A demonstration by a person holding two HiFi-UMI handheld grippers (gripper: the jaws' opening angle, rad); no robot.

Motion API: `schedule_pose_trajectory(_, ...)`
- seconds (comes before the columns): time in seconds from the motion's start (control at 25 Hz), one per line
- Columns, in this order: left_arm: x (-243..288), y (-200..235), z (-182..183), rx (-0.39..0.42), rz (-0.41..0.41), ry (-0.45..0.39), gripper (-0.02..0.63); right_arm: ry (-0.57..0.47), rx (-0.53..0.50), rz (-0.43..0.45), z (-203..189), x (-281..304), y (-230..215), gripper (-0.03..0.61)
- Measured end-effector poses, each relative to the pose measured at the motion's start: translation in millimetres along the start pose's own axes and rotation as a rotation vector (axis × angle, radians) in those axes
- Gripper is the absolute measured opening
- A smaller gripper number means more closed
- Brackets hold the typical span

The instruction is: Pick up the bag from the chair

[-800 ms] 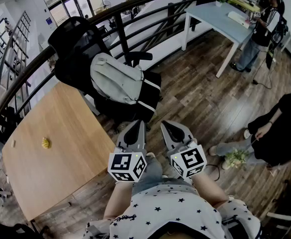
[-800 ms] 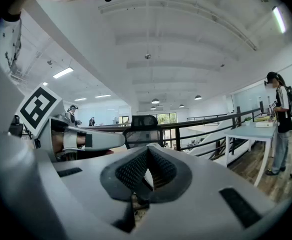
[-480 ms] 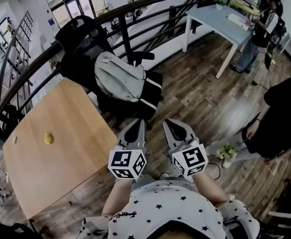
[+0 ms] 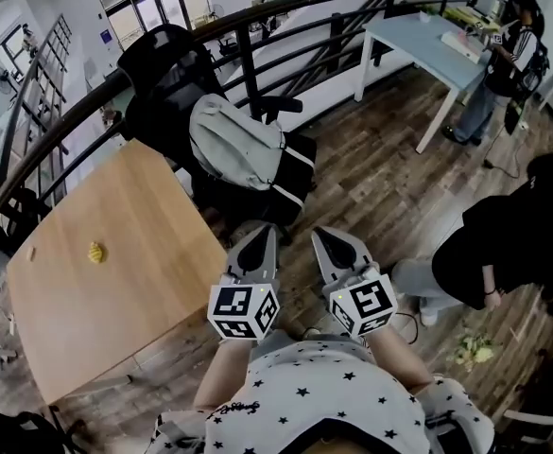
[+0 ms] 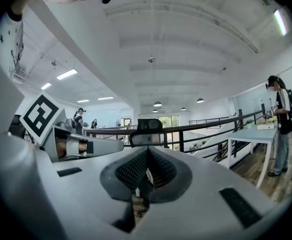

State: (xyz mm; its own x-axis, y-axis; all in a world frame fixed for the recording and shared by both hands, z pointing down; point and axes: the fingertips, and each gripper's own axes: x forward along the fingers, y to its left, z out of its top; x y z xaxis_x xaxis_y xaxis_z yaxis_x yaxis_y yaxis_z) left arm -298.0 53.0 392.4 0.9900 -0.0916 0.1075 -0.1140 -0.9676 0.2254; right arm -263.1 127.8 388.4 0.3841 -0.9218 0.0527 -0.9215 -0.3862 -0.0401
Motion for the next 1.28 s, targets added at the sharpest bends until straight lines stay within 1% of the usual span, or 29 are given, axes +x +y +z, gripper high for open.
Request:
schedule_pose_trajectory(0.08,-0.6,-1.6,-3.5,-0.004,0.017,0.000,0.012,-0.009,0.020,0.016,0.4,-2.5,-2.4,-0.006)
schedule_pose_trajectory(0.24,-1.3,-5.5,-12.2,-0.023,0.053,-0.001,0.012,0.008,0.024,0.063,-8.0,-5.5,-3.6,-0.006)
schedule_pose_trajectory(0.4,5.6,-6.7,-19.2,-0.025,0.079,0.019,0.012,0.021,0.055,0.094,-16.0,-1.7,-9.8,-0.006)
schedule_pose_trajectory(0.52,16.8,-1.4,-17.3,-0.037,0.091,0.021,0.012,0.031,0.059,0.101,-18.1,8.4,-18.3,-0.006)
schedule_pose_trajectory(0.64,38.8,11.1,-14.7,-0.055,0.104,0.015,0.012,0.041,0.053,0.109,-19.2,27.3,-31.3,-0.006)
schedule_pose_trajectory(0.8,83.6,38.4,-10.0,-0.068,0.110,0.010,0.012,0.053,0.026,0.111,-20.4,67.6,-57.2,-0.006)
schedule_pose_trajectory(0.96,141.7,69.3,-0.4,-0.083,0.098,0.007,0.012,0.062,0.001,0.095,-14.9,120.6,-93.2,-0.006)
schedule_pose_trajectory(1.16,206.1,114.0,35.1,-0.075,0.085,-0.020,0.012,0.061,-0.019,0.094,6.6,197.2,-125.8,-0.006)
schedule_pose_trajectory(1.28,240.3,145.2,51.7,-0.070,0.091,-0.031,0.012,0.052,-0.021,0.100,17.4,242.7,-141.7,-0.006)
